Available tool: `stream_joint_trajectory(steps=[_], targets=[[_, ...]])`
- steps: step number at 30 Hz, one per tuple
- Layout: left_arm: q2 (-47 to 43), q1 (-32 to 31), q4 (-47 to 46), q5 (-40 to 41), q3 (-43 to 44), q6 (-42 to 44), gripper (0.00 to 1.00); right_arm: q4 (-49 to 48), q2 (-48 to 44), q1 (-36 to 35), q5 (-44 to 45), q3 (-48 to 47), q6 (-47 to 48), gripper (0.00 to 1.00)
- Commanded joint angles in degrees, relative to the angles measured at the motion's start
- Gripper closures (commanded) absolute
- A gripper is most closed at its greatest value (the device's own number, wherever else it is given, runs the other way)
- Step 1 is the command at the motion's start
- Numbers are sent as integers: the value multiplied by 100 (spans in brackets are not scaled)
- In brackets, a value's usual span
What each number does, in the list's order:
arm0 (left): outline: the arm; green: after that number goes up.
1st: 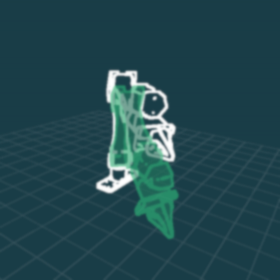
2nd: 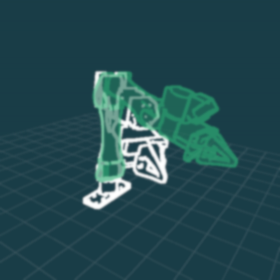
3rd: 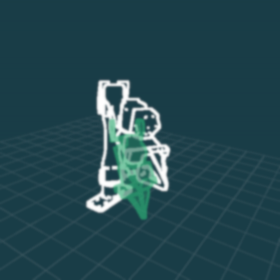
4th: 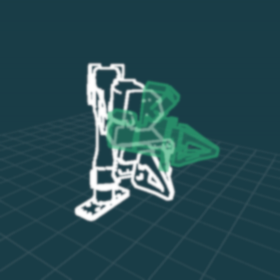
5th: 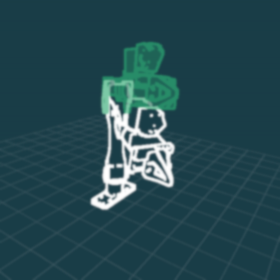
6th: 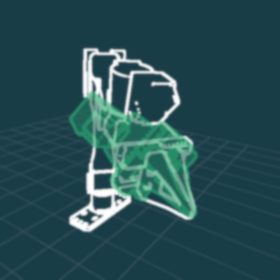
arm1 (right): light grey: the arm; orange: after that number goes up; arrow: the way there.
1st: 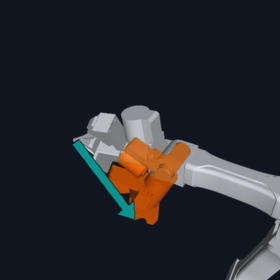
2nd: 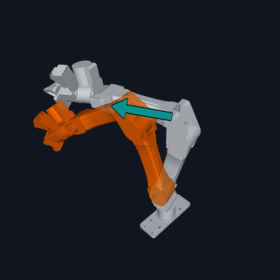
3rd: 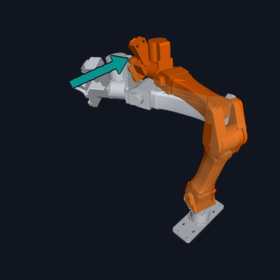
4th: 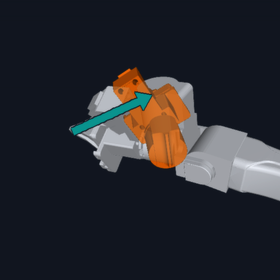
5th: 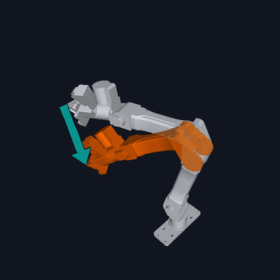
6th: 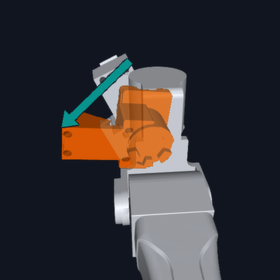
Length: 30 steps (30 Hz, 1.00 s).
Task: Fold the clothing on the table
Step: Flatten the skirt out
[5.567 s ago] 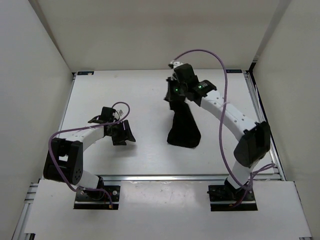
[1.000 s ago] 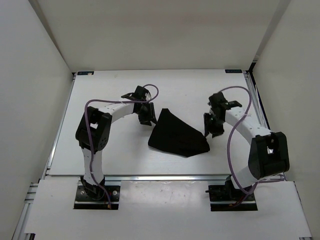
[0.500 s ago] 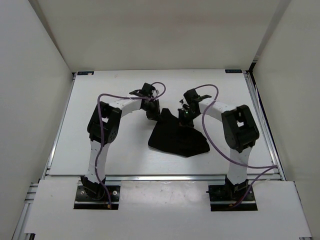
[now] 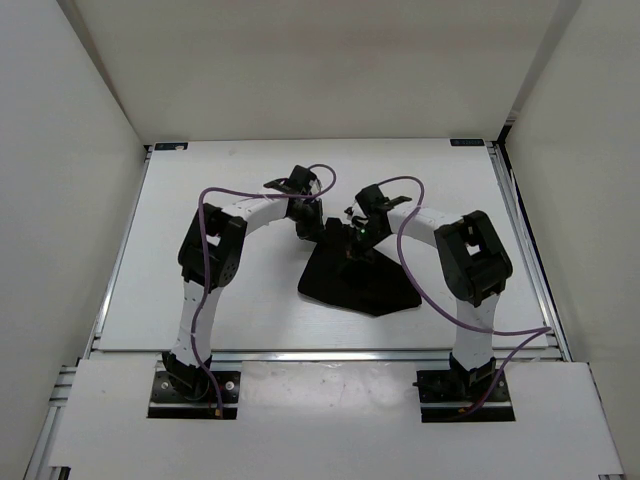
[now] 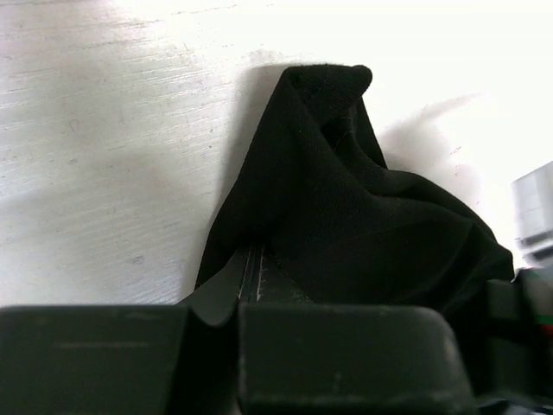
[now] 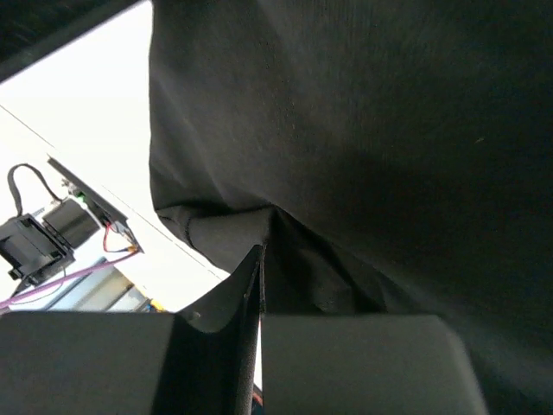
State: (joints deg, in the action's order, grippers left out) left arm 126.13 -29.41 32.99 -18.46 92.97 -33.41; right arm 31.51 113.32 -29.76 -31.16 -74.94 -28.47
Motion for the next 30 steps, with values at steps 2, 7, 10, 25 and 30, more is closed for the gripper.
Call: stream_joint_trajectory(steps=[2,7,10,25,30], targets=[[229,-30,234,492,142,19,100,-206,-292,110,-128,128,-36,100],[307,-74,357,554,283,27,100,-294,-319,286,224,-12,25,100],[369,-83,401,536,424,-8,100,-268,-196,312,268,-100,87,100],[983,49,831,474,1573,-104,100,977,-713,-426,-724,-11,859,100],[1292,67,1200,518,2295,-96,100,1430,-2037,-531,-805,617,925,99]])
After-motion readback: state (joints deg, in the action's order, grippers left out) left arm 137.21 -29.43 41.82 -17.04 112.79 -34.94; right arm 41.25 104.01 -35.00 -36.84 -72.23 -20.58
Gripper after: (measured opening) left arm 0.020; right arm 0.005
